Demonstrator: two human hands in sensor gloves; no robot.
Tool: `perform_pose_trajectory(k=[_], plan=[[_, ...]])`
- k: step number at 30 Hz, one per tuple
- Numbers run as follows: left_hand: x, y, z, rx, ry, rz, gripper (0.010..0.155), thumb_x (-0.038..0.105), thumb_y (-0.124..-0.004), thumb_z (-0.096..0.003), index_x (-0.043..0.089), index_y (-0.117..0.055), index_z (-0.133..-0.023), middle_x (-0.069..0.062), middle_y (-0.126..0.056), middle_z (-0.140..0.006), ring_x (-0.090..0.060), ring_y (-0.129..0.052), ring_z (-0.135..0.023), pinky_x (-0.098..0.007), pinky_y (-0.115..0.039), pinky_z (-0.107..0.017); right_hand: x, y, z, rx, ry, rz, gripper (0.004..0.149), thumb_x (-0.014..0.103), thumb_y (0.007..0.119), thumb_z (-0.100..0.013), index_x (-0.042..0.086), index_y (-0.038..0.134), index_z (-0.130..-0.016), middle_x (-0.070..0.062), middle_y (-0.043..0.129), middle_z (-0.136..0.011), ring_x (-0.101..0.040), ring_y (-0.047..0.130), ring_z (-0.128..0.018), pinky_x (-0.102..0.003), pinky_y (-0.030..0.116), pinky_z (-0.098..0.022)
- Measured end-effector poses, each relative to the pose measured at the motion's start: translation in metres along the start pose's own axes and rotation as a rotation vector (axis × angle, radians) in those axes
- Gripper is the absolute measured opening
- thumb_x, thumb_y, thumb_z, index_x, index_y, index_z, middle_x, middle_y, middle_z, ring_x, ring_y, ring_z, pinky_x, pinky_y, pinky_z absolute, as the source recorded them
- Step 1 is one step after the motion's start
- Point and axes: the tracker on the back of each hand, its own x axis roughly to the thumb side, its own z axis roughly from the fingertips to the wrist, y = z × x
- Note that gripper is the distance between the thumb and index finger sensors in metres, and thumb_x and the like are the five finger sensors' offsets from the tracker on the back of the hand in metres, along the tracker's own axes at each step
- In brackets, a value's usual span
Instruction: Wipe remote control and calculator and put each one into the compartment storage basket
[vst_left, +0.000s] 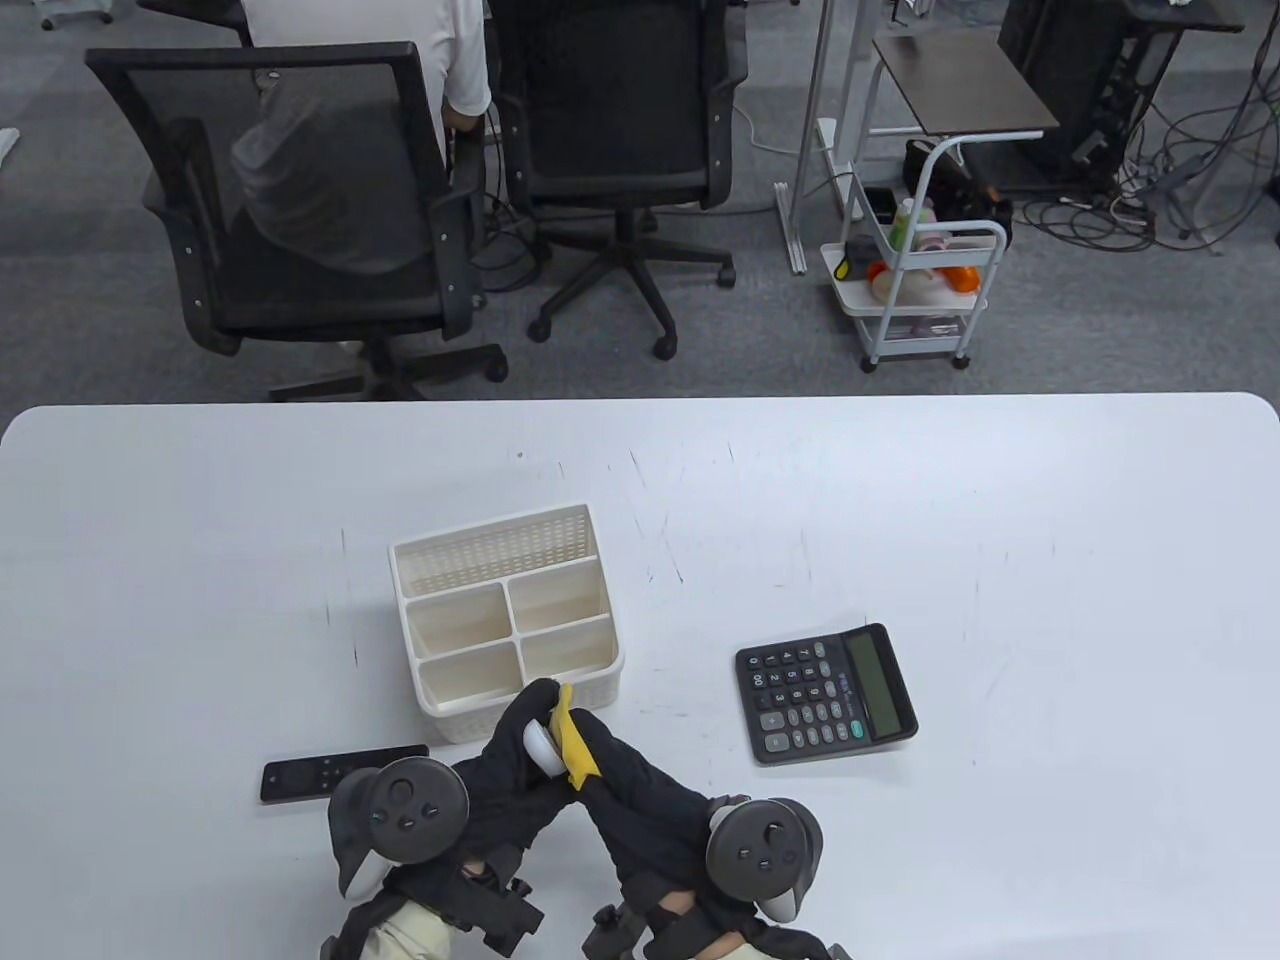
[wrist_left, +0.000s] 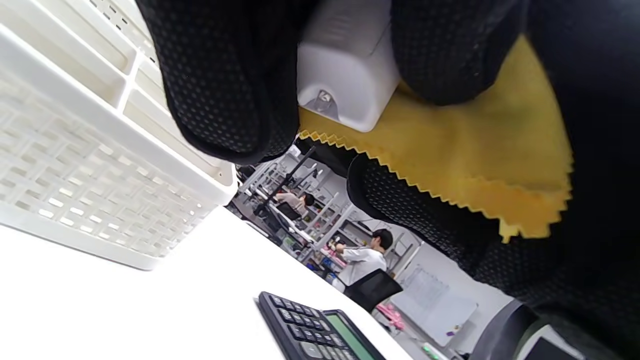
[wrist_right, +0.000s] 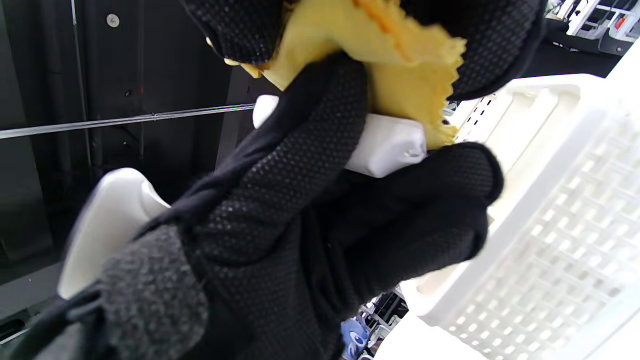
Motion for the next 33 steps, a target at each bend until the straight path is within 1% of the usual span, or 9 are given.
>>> perform_pose_trajectory(k=[2, 7, 16, 18, 21, 23, 25, 28, 33], plan=[[0.000, 0.001, 0.001, -0.018, -0.007, 0.013, 0.082, 0.044, -0.086, -0.0480, 0.017, -0.037, -0.109, -0.015, -0.085, -0.092, -0.031, -0.107, -0.072, -0.033, -0.100, -0.046, 0.001, 0.001, 0.001, -0.001, -0.012, 0.007, 0.051, 0.022, 0.070, -0.057, -0.001, 0.068, -0.102, -0.027, 0.085, -0.094, -0.049, 0.083, -0.080, -0.060, 0.073, -0.053], [0.011, -0.001, 0.002, -0.022, -0.063, -0.110, 0.085, 0.042, -0.086, -0.0481, 0.014, -0.034, -0.109, -0.017, -0.086, -0.091, -0.031, -0.108, -0.072, -0.034, -0.101, -0.046, 0.002, 0.006, 0.002, 0.027, -0.048, 0.016, 0.052, 0.022, 0.069, -0.057, 0.002, 0.065, -0.104, -0.027, 0.073, -0.104, -0.050, 0.070, -0.091, -0.065, 0.066, -0.057], [0.005, 0.003, 0.000, 0.011, -0.012, -0.073, 0.087, 0.042, -0.086, -0.0481, 0.013, -0.032, -0.109, -0.020, -0.088, -0.089, -0.032, -0.110, -0.068, -0.034, -0.102, -0.043, -0.002, 0.000, -0.001, -0.001, -0.036, -0.029, 0.050, 0.022, 0.070, -0.057, 0.000, 0.069, -0.102, -0.025, 0.084, -0.096, -0.047, 0.083, -0.082, -0.062, 0.071, -0.055], [0.005, 0.003, 0.001, -0.001, -0.027, -0.073, 0.086, 0.041, -0.086, -0.0482, 0.013, -0.032, -0.109, -0.020, -0.088, -0.089, -0.032, -0.110, -0.068, -0.034, -0.102, -0.043, -0.001, 0.001, -0.001, -0.009, -0.043, -0.040, 0.051, 0.022, 0.070, -0.057, 0.000, 0.068, -0.102, -0.025, 0.084, -0.096, -0.047, 0.082, -0.083, -0.062, 0.071, -0.055], [0.010, -0.001, 0.001, -0.043, -0.065, -0.098, 0.087, 0.041, -0.086, -0.0481, 0.014, -0.031, -0.109, -0.020, -0.088, -0.089, -0.031, -0.110, -0.068, -0.034, -0.102, -0.043, -0.002, 0.004, -0.001, 0.016, -0.043, -0.032, 0.051, 0.022, 0.069, -0.057, 0.001, 0.067, -0.103, -0.027, 0.076, -0.102, -0.049, 0.074, -0.089, -0.065, 0.067, -0.056], [0.013, -0.003, 0.002, -0.030, -0.059, -0.134, 0.087, 0.041, -0.086, -0.0482, 0.013, -0.030, -0.109, -0.020, -0.088, -0.089, -0.031, -0.110, -0.068, -0.035, -0.102, -0.043, -0.003, 0.005, 0.001, 0.017, -0.040, -0.029, 0.051, 0.022, 0.069, -0.057, 0.001, 0.066, -0.103, -0.027, 0.074, -0.103, -0.050, 0.073, -0.089, -0.066, 0.067, -0.056], [0.011, -0.001, 0.001, -0.021, -0.041, -0.143, 0.087, 0.041, -0.086, -0.0482, 0.013, -0.030, -0.109, -0.020, -0.088, -0.089, -0.031, -0.110, -0.068, -0.035, -0.102, -0.043, -0.002, 0.002, 0.000, 0.013, -0.035, -0.021, 0.051, 0.022, 0.069, -0.057, -0.001, 0.068, -0.102, -0.028, 0.078, -0.099, -0.049, 0.079, -0.085, -0.064, 0.069, -0.056], [0.007, 0.002, 0.001, -0.009, -0.018, -0.072, 0.087, 0.040, -0.086, -0.0478, 0.014, -0.031, -0.109, -0.020, -0.088, -0.089, -0.033, -0.110, -0.068, -0.035, -0.101, -0.043, -0.001, -0.001, -0.001, -0.017, -0.036, -0.039, 0.050, 0.022, 0.070, -0.057, -0.002, 0.069, -0.101, -0.026, 0.085, -0.094, -0.047, 0.085, -0.080, -0.063, 0.071, -0.054], [0.009, 0.002, 0.002, -0.018, -0.043, -0.065, 0.086, 0.040, -0.086, -0.0477, 0.014, -0.032, -0.109, -0.020, -0.088, -0.089, -0.032, -0.110, -0.068, -0.035, -0.102, -0.043, 0.000, -0.003, -0.001, -0.040, -0.044, -0.033, 0.050, 0.022, 0.069, -0.057, 0.000, 0.068, -0.102, -0.024, 0.086, -0.094, -0.045, 0.086, -0.079, -0.062, 0.070, -0.055]])
